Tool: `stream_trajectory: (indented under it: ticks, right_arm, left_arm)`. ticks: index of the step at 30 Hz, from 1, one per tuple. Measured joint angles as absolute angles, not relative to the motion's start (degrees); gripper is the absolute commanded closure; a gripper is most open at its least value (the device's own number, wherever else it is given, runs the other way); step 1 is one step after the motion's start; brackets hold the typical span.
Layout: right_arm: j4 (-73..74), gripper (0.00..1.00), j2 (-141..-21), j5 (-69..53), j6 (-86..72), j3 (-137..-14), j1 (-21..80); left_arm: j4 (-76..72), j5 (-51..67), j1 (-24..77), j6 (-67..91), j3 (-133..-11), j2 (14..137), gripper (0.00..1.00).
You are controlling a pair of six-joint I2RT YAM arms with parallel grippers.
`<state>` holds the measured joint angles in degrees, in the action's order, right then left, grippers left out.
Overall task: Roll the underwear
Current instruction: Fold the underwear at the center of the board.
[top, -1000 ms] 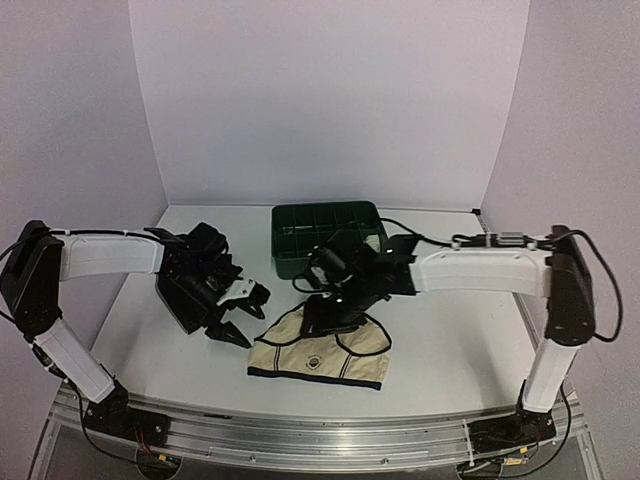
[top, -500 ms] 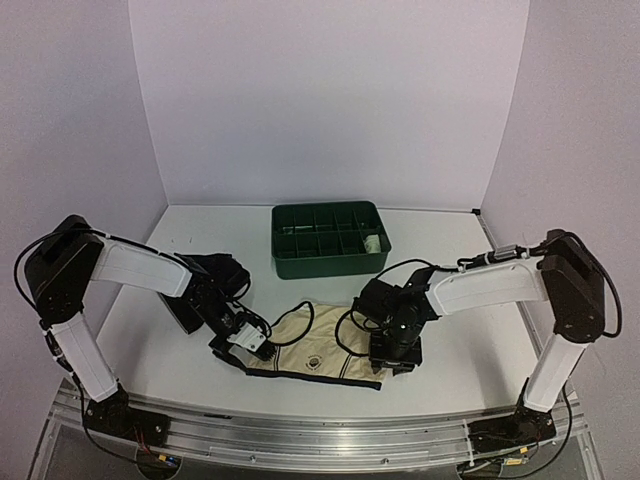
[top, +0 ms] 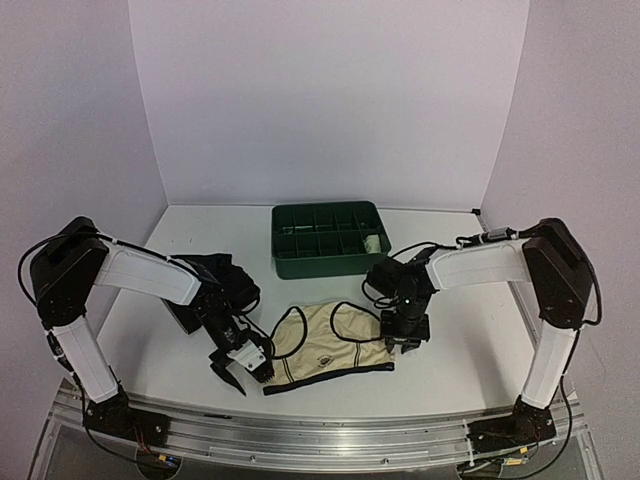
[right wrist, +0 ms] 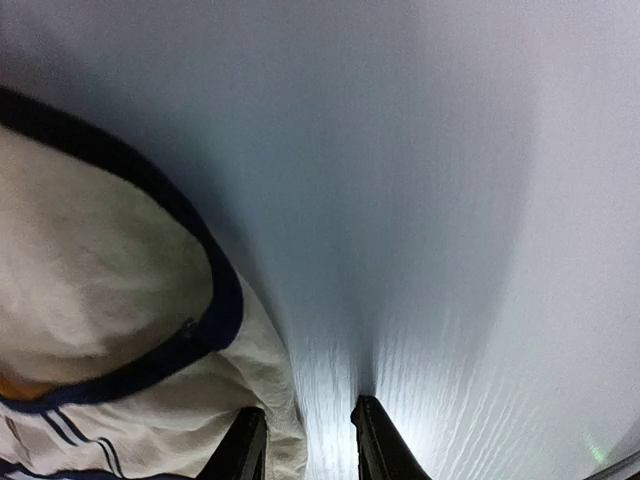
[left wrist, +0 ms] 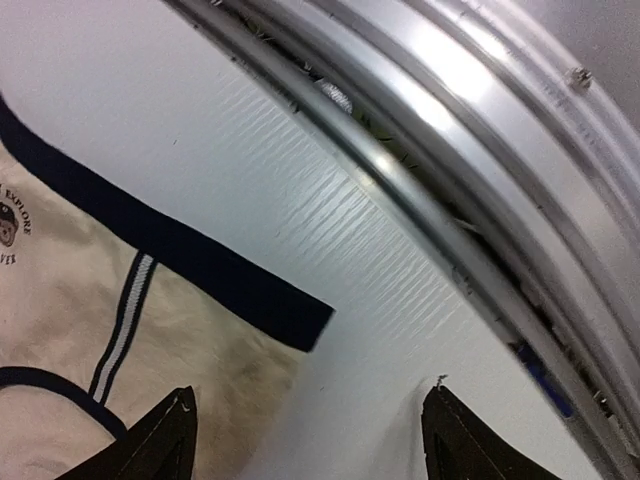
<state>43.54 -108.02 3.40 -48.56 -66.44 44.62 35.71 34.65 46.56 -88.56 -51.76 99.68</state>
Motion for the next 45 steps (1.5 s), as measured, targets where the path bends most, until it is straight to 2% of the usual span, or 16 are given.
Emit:
stream_trajectory:
  ticks: [8, 15, 19, 26, 31, 36, 41, 43, 45]
  right_arm:
    - [46.04, 0.67, -115.89, 7.15, -31.97, -78.46, 35.39]
    - [45.81, 0.61, -115.21, 11.58, -20.27, -80.69, 34.44]
    - [45.53, 0.59, -108.97, 15.04, -15.57, -79.61, 38.96]
    - [36.7, 0.58, -97.86, 16.07, -10.22, -72.47, 55.27]
    - [26.99, 0.58, -97.49, 14.47, -6.01, -65.18, 64.99]
    - [20.61, 0.6, -102.23, 13.31, -0.3, -64.96, 72.87]
    - [18.28, 0.62, -108.56, 11.25, 2.14, -68.06, 75.84]
    - [17.63, 0.64, -111.12, 10.85, 2.5, -69.41, 75.94]
    - [17.11, 0.71, -112.93, 10.71, 2.6, -70.06, 75.91]
  left_arm:
    - [47.4, 42.98, 49.01, -84.57, -64.5, 99.81, 0.24]
    - [38.34, 37.95, 43.59, -75.28, -68.35, 104.15, 0.33]
    - [32.4, 32.07, 39.94, -71.99, -69.79, 109.67, 0.32]
    - [24.82, 27.75, 40.54, -73.15, -70.48, 112.66, 0.3]
    - [21.81, 26.21, 40.98, -75.8, -70.49, 112.69, 0.3]
    - [20.34, 25.06, 40.88, -78.03, -71.15, 113.42, 0.31]
    - [18.95, 23.5, 40.88, -81.31, -71.61, 114.6, 0.39]
    - [18.51, 23.1, 40.88, -82.38, -71.97, 114.98, 0.46]
    - [17.75, 22.72, 40.9, -83.05, -72.26, 115.43, 0.55]
